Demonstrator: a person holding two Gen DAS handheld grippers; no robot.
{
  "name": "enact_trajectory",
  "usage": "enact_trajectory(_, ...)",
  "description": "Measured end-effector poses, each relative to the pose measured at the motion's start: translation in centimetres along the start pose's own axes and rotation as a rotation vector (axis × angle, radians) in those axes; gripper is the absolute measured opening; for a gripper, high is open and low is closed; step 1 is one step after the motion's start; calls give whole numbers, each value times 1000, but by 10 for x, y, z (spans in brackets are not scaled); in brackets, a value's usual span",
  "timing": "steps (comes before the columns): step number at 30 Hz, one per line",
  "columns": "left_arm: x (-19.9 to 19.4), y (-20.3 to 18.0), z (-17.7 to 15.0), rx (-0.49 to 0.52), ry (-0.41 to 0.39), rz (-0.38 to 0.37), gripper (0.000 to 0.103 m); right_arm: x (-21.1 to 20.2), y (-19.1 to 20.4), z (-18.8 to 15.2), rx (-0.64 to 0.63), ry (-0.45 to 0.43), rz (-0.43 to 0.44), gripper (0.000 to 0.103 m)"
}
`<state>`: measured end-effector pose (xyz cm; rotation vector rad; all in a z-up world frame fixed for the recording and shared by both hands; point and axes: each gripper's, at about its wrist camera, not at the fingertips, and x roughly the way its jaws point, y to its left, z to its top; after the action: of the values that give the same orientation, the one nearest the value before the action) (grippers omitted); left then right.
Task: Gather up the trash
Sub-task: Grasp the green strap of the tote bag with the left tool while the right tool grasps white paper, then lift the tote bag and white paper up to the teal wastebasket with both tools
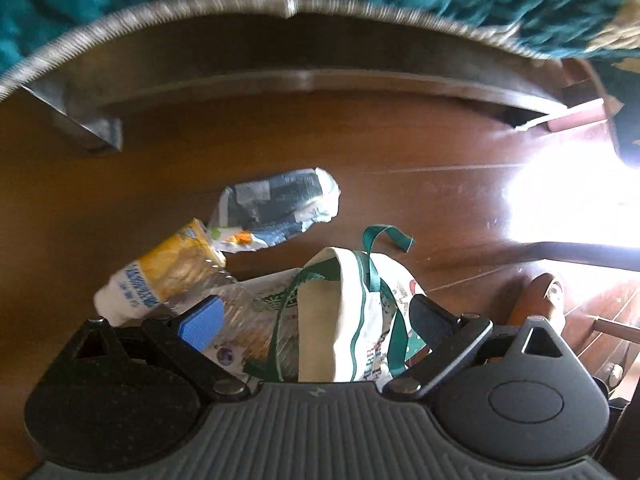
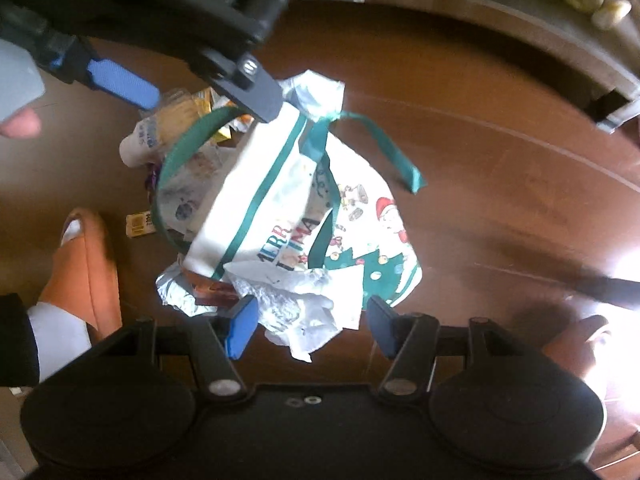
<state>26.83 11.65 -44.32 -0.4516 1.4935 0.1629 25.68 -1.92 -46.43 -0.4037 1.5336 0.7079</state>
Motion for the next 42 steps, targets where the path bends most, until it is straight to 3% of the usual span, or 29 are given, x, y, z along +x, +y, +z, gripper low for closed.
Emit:
enact_trajectory(10,53,-11,4,38,77,-38,94,33,-9,5,38,46,48,57)
enact_trajectory(12,58,-13,4,48,90,-30,83,35,-11,5,43,47,45,56)
enact_trajectory(13,60,-13,4,50,96,-28,71,36,-11,5,42,48,50,55)
enact_trajectory(14,62,-13,3,50,103,-27,60,36,-11,5,41,49,49,44)
enact_trajectory(16,63,-13,1,52,102,-31,53,38,-10,5,33,62,31,20)
enact_trajectory(17,62,-13,0,56,94,-31,44,39,-10,5,35,70,27,13)
enact_trajectory(19,60,-13,-1,63,87,-36,29,38,-11,6,43,80,30,5)
enact_trajectory(23,53,-13,-1,53,73,-61,15,27,-11,8,48,73,36,1)
enact_trajectory(34,1,-21,-8,19,-7,-123,5,-54,-13,21,10,-36,-30,0)
enact_trajectory(42,-56,-38,-25,70,-81,-66,4,-127,-15,14,10,-162,-119,0)
